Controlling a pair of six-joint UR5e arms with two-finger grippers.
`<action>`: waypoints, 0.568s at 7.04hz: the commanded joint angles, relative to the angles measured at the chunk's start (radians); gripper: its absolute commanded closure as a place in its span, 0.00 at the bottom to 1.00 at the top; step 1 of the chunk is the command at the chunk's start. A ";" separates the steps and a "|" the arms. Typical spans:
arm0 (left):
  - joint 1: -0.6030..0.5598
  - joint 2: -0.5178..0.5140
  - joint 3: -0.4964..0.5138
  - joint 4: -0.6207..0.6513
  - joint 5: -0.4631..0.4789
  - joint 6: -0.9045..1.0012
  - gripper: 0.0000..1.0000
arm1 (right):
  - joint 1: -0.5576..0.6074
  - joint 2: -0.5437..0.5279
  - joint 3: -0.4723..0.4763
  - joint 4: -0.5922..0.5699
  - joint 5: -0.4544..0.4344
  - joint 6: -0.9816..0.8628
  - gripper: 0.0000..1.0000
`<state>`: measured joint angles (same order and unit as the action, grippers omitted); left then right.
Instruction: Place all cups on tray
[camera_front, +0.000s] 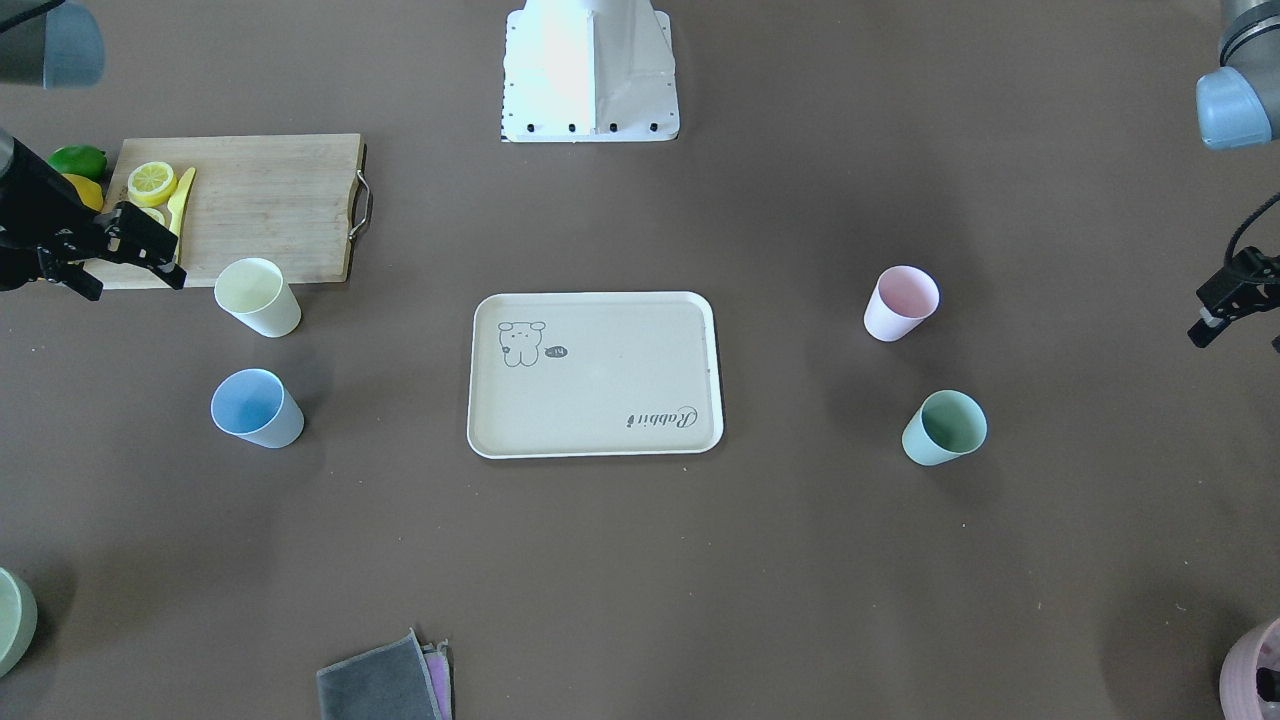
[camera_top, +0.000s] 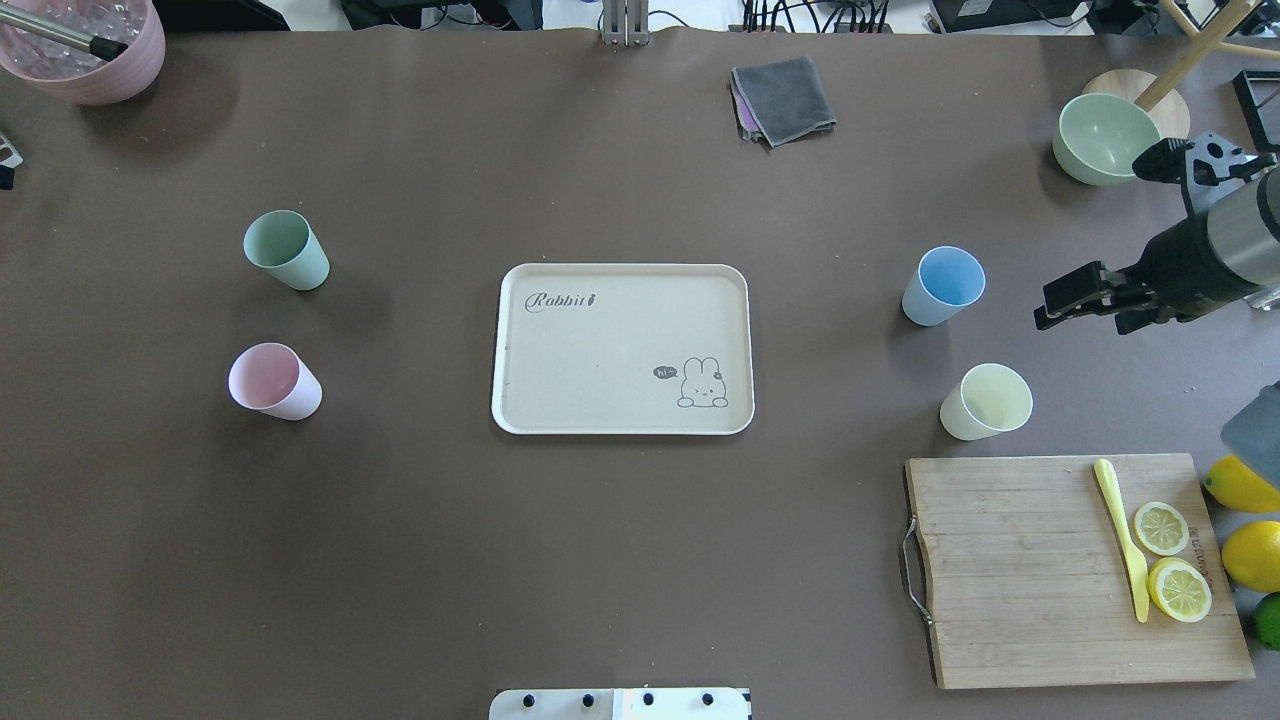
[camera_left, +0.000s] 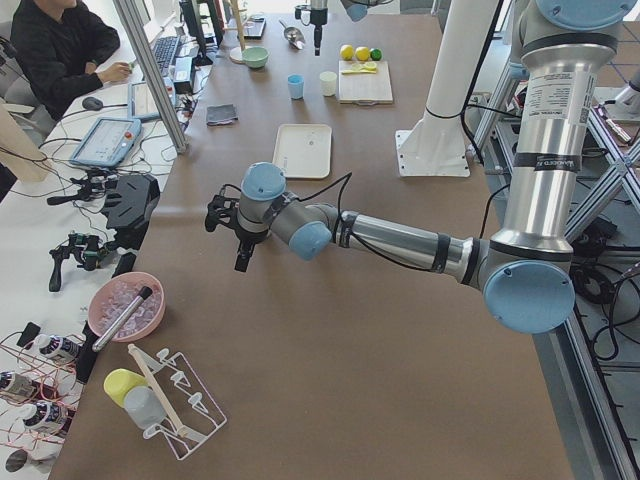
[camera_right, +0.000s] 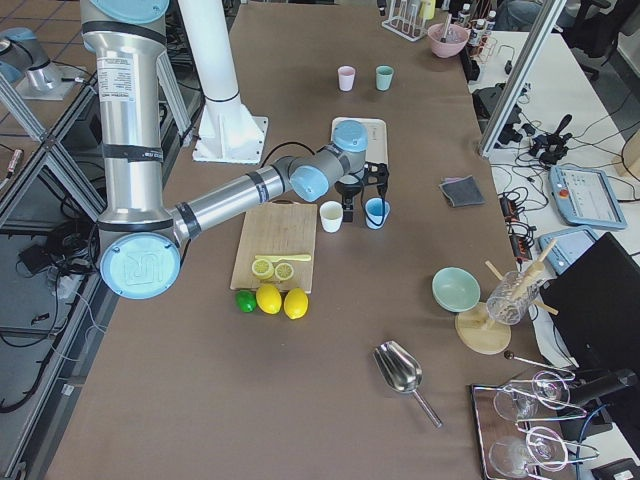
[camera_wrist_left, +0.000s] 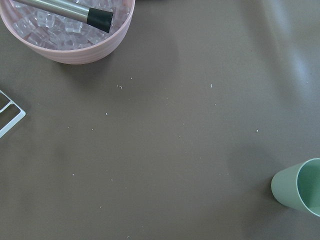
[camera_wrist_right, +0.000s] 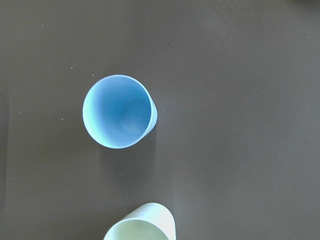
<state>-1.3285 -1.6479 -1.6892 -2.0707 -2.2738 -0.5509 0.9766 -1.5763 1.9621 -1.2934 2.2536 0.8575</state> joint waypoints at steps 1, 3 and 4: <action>0.000 0.002 0.000 0.000 0.002 0.000 0.02 | -0.108 -0.041 -0.006 0.026 -0.092 0.047 0.00; 0.000 0.000 0.002 0.000 0.002 0.002 0.02 | -0.145 -0.033 -0.046 0.078 -0.108 0.075 0.00; 0.011 0.000 0.003 0.000 0.002 0.002 0.02 | -0.151 -0.025 -0.107 0.148 -0.108 0.081 0.01</action>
<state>-1.3256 -1.6469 -1.6874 -2.0709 -2.2719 -0.5498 0.8380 -1.6087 1.9138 -1.2143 2.1503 0.9277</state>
